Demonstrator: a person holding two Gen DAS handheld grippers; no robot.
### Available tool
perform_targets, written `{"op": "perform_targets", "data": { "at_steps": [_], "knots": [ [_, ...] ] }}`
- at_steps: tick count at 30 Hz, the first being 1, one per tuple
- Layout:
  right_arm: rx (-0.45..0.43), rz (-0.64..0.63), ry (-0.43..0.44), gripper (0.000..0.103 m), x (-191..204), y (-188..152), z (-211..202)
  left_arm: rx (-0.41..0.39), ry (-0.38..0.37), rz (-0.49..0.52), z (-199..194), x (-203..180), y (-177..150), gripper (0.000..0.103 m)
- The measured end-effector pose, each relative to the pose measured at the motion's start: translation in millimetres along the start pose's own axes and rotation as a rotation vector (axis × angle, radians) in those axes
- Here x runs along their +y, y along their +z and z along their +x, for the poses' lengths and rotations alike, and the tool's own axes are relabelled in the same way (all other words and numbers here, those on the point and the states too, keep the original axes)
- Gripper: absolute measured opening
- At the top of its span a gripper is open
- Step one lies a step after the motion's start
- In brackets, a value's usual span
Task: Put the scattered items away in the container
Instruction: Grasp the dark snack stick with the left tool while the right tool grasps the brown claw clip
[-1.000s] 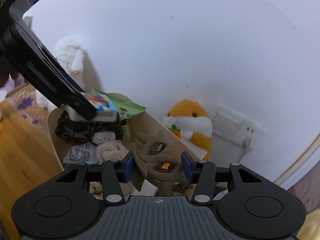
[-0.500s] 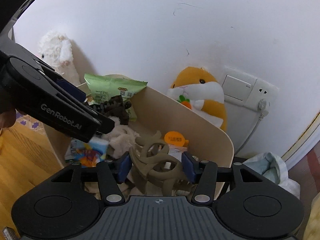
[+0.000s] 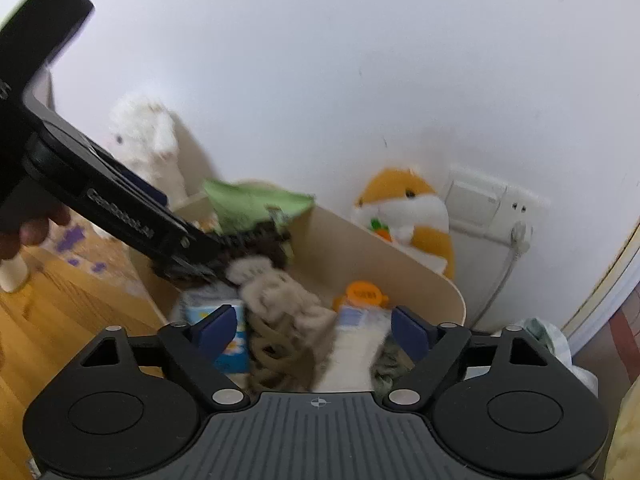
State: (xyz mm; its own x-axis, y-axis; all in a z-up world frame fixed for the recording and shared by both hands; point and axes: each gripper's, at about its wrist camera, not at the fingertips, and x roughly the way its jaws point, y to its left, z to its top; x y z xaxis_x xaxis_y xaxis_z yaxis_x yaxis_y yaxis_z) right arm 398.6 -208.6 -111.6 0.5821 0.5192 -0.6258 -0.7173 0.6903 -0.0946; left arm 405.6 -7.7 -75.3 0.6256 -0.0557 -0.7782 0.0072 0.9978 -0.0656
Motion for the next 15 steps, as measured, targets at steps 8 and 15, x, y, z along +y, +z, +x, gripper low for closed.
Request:
{"op": "perform_targets", "data": {
  "at_steps": [8, 15],
  "knots": [
    [-0.021, 0.049, 0.060, 0.097, 33.6, -26.4, -36.2, 0.036, -0.073, 0.054, -22.9, 4.4, -35.9, 0.079],
    [0.117, 0.068, 0.133, 0.098, 82.4, -75.4, -21.7, 0.172, -0.068, 0.091, 0.2, 8.7, -78.3, 0.080]
  ]
}}
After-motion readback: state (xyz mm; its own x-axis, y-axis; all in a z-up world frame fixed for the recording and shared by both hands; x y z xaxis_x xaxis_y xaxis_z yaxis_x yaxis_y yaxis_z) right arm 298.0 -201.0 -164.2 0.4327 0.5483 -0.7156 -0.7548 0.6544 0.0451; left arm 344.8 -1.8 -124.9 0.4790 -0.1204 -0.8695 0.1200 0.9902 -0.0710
